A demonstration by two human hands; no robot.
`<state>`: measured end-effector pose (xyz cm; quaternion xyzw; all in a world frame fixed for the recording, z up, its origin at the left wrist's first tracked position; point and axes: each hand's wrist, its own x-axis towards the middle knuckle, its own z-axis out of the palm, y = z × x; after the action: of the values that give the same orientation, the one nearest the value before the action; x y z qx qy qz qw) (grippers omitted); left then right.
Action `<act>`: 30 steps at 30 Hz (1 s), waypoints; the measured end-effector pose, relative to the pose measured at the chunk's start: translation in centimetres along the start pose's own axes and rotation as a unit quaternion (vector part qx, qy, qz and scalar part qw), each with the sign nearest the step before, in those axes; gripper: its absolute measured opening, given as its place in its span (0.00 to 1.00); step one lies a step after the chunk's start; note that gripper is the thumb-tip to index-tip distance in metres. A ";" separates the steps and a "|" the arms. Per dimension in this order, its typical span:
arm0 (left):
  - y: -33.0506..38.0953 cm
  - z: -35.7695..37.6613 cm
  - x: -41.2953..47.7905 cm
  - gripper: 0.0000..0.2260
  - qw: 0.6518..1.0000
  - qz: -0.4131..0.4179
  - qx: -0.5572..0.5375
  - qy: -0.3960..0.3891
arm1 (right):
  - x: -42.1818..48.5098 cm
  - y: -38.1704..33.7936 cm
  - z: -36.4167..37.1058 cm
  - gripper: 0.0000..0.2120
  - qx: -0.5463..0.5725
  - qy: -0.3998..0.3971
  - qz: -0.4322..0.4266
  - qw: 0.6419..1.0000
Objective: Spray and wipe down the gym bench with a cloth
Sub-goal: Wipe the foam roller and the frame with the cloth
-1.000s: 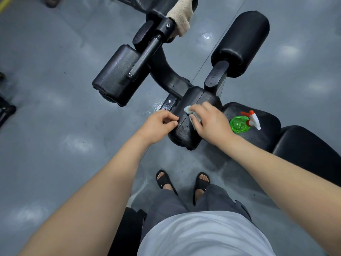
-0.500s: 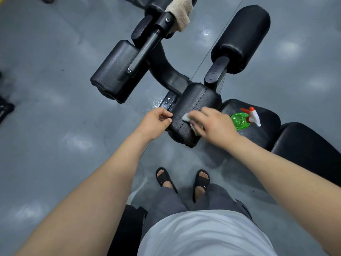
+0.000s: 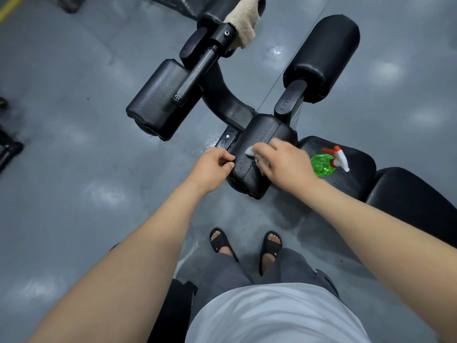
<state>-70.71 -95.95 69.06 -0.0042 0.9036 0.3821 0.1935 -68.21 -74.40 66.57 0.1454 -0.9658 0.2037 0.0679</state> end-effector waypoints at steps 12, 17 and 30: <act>-0.1 0.2 -0.6 0.07 1.000 0.011 0.012 -0.001 | 2.0 0.3 -0.3 0.11 0.046 0.013 0.080 0.996; 0.2 -0.4 -1.0 0.13 1.000 -0.023 -0.007 -0.010 | -1.3 -3.1 0.5 0.12 0.077 -0.062 -0.053 0.994; 3.8 -1.7 0.0 0.21 0.989 0.002 -0.123 -0.083 | 2.2 0.5 -4.4 0.12 0.282 -0.130 0.098 0.945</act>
<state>-71.90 -94.50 72.74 0.0051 0.8306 0.4899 0.2647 -70.12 -72.67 70.76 0.0884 -0.8787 0.4529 -0.1221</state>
